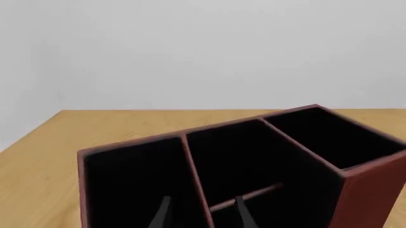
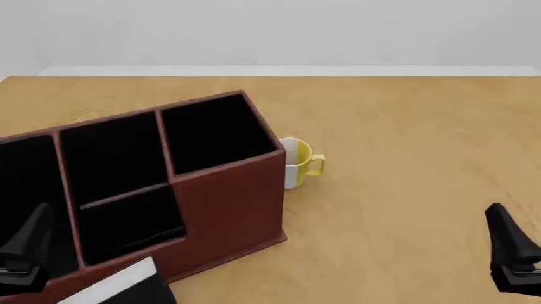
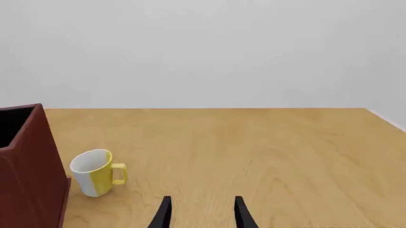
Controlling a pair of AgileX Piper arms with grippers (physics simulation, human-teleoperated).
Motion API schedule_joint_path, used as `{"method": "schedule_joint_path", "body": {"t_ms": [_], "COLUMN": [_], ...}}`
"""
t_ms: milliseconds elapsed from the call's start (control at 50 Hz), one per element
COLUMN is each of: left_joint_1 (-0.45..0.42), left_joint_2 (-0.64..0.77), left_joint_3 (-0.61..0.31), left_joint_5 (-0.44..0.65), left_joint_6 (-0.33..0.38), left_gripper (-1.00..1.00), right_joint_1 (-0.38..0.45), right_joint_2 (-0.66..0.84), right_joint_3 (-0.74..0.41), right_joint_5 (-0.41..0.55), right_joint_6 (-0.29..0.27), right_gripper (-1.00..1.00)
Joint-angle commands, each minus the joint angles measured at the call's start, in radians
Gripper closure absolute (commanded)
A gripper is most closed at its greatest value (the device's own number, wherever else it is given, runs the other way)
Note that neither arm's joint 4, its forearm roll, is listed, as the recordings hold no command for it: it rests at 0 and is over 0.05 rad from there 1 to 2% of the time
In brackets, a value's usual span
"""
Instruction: Pick up the book and place it in the front compartment of the caddy.
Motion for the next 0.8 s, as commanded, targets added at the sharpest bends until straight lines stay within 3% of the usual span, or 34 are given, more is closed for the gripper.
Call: {"method": "schedule_joint_path", "body": {"t_ms": [20, 240, 320, 380, 440, 560, 620, 740, 800], "left_joint_1": [-0.067, -0.125, -0.149, -0.206, -0.247, -0.295, -0.331, -0.399, -0.44], "left_joint_2": [0.017, 0.002, 0.034, 0.086, 0.132, 0.219, 0.276, 0.388, 0.439], "left_joint_3": [-0.001, -0.044, -0.107, -0.164, -0.241, -0.384, -0.446, -0.532, -0.594], "left_joint_5": [-0.039, -0.027, 0.008, 0.032, 0.081, 0.181, 0.225, 0.292, 0.349], "left_joint_6": [0.022, 0.09, 0.09, 0.18, 0.198, 0.201, 0.137, 0.186, 0.17], "left_gripper": [-1.0, -1.0, -1.0, -1.0, -1.0, -1.0, -1.0, -1.0, -1.0], "right_joint_1": [0.0, 0.002, 0.001, 0.002, 0.002, 0.003, 0.003, 0.003, 0.003], "right_joint_2": [0.0, 0.0, 0.0, 0.0, 0.0, 0.0, 0.0, 0.0, 0.0], "right_joint_3": [0.0, 0.0, 0.0, 0.0, 0.0, 0.0, 0.0, 0.0, 0.0], "right_joint_5": [0.002, 0.001, 0.005, 0.002, 0.003, 0.002, 0.003, 0.003, 0.004], "right_joint_6": [0.002, -0.002, 0.006, -0.002, 0.002, -0.002, 0.001, -0.002, 0.001], "right_gripper": [-1.0, -1.0, -1.0, -1.0, -1.0, -1.0, -1.0, -1.0, -1.0]}}
